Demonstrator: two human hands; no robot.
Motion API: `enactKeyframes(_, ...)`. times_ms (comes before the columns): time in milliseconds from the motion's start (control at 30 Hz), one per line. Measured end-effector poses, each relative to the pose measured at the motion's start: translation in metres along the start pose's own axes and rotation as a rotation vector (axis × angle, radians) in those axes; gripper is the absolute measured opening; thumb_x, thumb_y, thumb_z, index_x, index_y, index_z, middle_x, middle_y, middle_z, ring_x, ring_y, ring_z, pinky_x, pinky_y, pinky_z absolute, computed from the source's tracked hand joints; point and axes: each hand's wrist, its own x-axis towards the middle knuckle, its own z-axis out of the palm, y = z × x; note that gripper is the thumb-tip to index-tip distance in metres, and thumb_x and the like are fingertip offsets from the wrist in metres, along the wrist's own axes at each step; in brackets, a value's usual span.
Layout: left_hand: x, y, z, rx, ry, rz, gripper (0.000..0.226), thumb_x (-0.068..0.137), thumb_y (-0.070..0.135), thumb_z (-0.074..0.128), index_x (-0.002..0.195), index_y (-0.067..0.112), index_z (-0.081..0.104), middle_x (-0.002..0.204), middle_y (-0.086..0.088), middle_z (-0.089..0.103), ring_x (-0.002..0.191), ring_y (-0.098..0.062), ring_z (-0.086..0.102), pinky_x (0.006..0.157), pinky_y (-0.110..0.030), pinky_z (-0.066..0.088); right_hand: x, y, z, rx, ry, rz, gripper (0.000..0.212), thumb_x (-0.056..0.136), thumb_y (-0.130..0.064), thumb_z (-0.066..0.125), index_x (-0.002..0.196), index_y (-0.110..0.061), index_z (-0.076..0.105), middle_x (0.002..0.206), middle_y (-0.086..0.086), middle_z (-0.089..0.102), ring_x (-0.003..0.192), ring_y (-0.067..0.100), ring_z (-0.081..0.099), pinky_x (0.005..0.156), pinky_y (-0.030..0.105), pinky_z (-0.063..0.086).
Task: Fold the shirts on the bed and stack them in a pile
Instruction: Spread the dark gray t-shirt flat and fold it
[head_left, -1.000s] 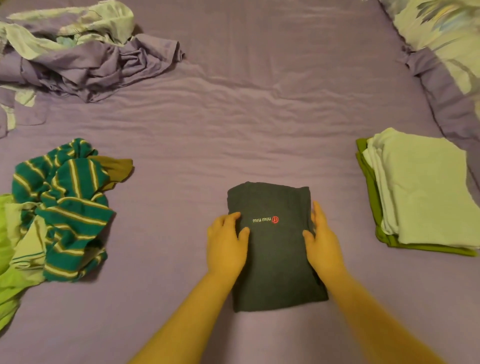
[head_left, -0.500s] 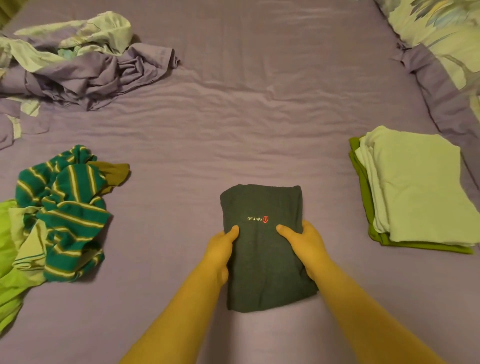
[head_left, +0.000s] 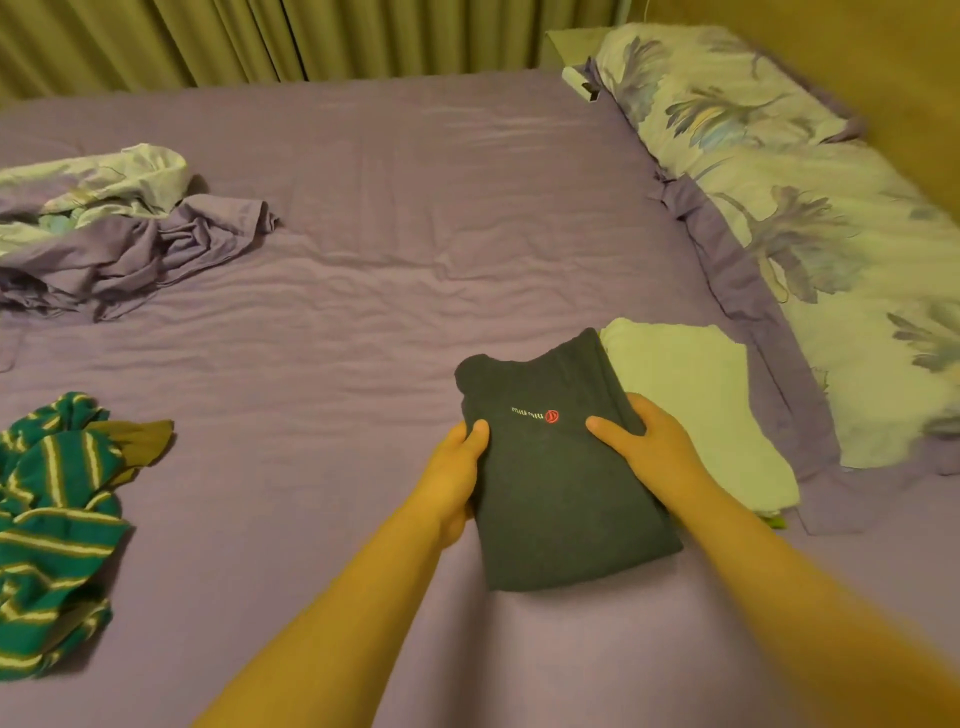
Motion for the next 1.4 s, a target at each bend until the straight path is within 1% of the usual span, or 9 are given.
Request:
enactKeyframes(167,0.026,0.011,0.077,0.007,-0.138,0.061,0.036,0.1,0.038,0.039,0.135,0.029,0.047,0.128,0.003,0.059,0.113,-0.02,0.058,0.094,-0.044,0.049,0.015,0.003,-0.074,-0.036,0.15,-0.06,0.022,0.089,-0.025,0.063,0.11,-0.028,0.057,0.095,-0.016,0.059,0.085,0.001,0.057,0.061,0.009,0.042)
enactKeyframes(333,0.047,0.011,0.139,0.053,-0.208,0.048,0.036,0.1,0.039,0.039,0.134,0.03,0.046,0.13,0.002,0.058,0.115,-0.021,0.057,0.097,-0.05,0.047,0.03,0.021,-0.127,-0.127,0.27,-0.044,0.035,0.089,-0.026,0.061,0.123,-0.016,0.056,0.107,-0.002,0.058,0.095,0.015,0.053,0.079,0.025,0.04)
enactKeyframes(467,0.065,0.014,0.171,0.086,-0.26,0.077,0.026,0.102,0.035,0.035,0.126,0.036,0.045,0.134,0.002,0.053,0.112,-0.017,0.054,0.097,-0.042,0.046,0.049,0.044,-0.147,-0.124,0.33,-0.028,0.037,0.091,-0.025,0.059,0.126,-0.014,0.054,0.11,0.001,0.058,0.096,0.014,0.052,0.077,0.022,0.039)
enactKeyframes(667,0.094,-0.022,0.174,0.35,-0.206,0.113,0.089,0.081,0.028,0.073,0.146,0.024,0.012,0.144,-0.003,0.041,0.124,-0.022,0.048,0.101,-0.039,0.044,0.065,0.092,-0.145,-0.13,0.211,0.166,0.08,0.09,-0.025,0.06,0.15,-0.019,0.008,0.153,0.006,0.027,0.137,0.026,0.032,0.106,0.032,0.03)
enactKeyframes(733,0.1,-0.04,0.172,0.554,-0.214,0.176,0.11,0.072,0.024,0.077,0.149,0.026,-0.001,0.149,-0.004,0.034,0.131,-0.024,0.042,0.106,-0.045,0.041,0.064,0.108,-0.143,-0.299,0.185,0.111,0.08,0.091,-0.02,0.059,0.15,-0.018,0.006,0.152,0.007,0.03,0.135,0.028,0.035,0.106,0.032,0.03)
enactKeyframes(867,0.105,-0.047,0.172,0.628,-0.175,0.246,0.106,0.083,0.009,0.068,0.148,0.031,-0.013,0.153,-0.002,0.026,0.134,-0.028,0.036,0.108,-0.044,0.038,0.068,0.115,-0.144,-0.491,0.162,0.039,0.071,0.094,-0.022,0.054,0.15,-0.019,0.01,0.149,0.008,0.035,0.129,0.03,0.042,0.102,0.035,0.036)
enactKeyframes(1067,0.092,-0.048,0.167,0.969,-0.051,0.199,0.077,0.088,0.03,0.064,0.146,0.02,0.015,0.136,-0.009,0.05,0.117,-0.032,0.053,0.093,-0.041,0.049,0.067,0.119,-0.133,-0.598,0.205,0.202,0.07,0.093,-0.032,0.054,0.15,-0.018,0.015,0.134,0.021,0.047,0.117,0.039,0.048,0.094,0.047,0.044)
enactKeyframes(1200,0.074,-0.052,0.156,1.176,0.018,0.081,0.047,0.092,0.036,0.055,0.132,0.017,0.038,0.123,-0.009,0.057,0.109,-0.028,0.057,0.087,-0.038,0.049,0.043,0.105,-0.113,-0.867,0.257,0.306,0.07,0.09,-0.035,0.056,0.147,-0.02,0.018,0.143,0.016,0.033,0.127,0.038,0.036,0.097,0.047,0.04)
enactKeyframes(1400,0.028,-0.058,0.139,1.515,-0.074,0.133,0.032,0.094,0.037,0.045,0.12,0.021,0.055,0.117,-0.004,0.062,0.104,-0.026,0.06,0.083,-0.033,0.05,-0.007,0.082,-0.084,-1.138,0.007,0.307,0.048,0.093,-0.036,0.048,0.139,-0.028,0.039,0.157,0.008,0.009,0.143,0.034,0.007,0.113,0.047,0.02)
